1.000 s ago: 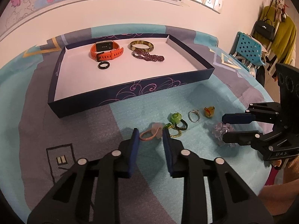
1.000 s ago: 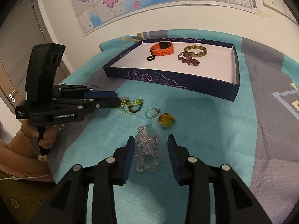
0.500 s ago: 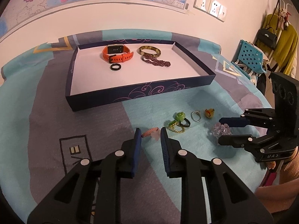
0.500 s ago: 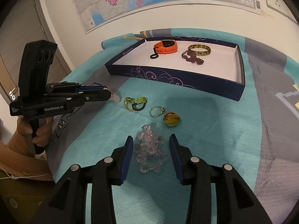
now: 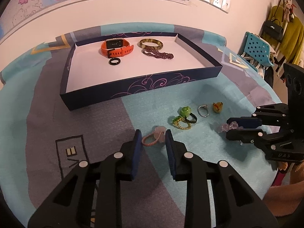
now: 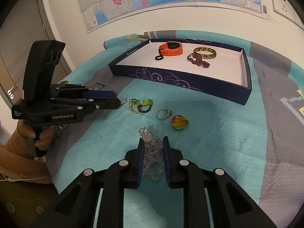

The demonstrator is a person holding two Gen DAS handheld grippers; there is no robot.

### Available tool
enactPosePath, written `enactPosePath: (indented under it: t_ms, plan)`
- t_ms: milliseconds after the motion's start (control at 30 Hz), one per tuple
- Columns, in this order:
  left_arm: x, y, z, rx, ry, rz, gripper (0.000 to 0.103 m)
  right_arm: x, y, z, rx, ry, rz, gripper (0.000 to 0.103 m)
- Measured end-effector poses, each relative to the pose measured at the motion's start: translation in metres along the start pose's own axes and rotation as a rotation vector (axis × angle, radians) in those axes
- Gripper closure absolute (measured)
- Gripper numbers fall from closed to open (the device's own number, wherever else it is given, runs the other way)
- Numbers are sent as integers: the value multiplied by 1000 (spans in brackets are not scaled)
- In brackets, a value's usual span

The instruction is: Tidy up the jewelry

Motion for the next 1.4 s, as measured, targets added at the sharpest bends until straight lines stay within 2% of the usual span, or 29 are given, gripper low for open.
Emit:
enactPosePath:
  t_ms: [500,900,1400]
  plan:
    - [28,-10,-2,19,7,68,80,24,-24,1,-42,-49,86,89]
    - [48,-32,-3,10,9,132,80,38,-56,9,-32,-32,150,89]
    - [46,-55,-16,22,-12,157,80,36,-98,28,-22,1,193,89]
Point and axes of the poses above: each gripper's, at about its wrist camera, not at the fingertips, and x roughly against the way its jaws point, z to its right, y to its underside, the point moved 8 cm from there along -x, roughly the way its jaws point, and after that the axes turned 4 degrees about -z, right-handed, at the moved point
